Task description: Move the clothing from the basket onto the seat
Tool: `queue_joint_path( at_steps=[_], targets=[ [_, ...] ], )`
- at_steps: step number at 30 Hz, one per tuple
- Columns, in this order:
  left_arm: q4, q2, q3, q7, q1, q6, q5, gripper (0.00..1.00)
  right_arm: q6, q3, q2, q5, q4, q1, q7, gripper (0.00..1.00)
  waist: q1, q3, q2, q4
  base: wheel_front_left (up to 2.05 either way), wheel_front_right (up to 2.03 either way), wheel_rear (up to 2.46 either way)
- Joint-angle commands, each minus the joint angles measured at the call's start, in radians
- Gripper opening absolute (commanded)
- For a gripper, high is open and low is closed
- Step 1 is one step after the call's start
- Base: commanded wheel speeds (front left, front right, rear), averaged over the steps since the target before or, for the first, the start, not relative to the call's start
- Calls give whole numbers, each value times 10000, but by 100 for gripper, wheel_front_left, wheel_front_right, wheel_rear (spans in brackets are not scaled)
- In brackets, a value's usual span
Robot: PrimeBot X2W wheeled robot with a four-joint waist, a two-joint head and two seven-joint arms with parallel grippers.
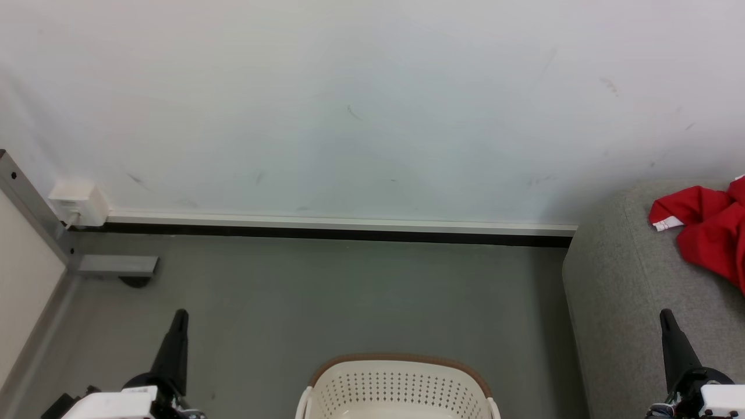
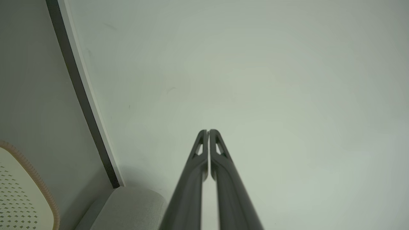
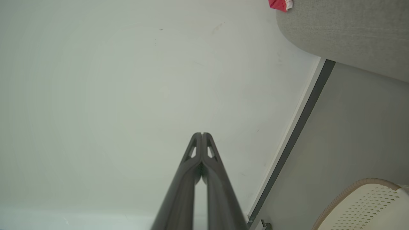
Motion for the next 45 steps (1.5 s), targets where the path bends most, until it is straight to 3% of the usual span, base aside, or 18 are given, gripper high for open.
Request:
queue_joint_path(
  at_steps=[1,45],
  targets=[
    [-40,23,20,41,-72,-70,-147,0,-21,-38,-81,24,23,-145,27,0,0,0,0,0,0,0,0],
    [-41,23,18,40,-72,-71,-147,0,-21,-37,-82,25,21,-145,26,0,0,0,0,0,0,0,0]
  ],
)
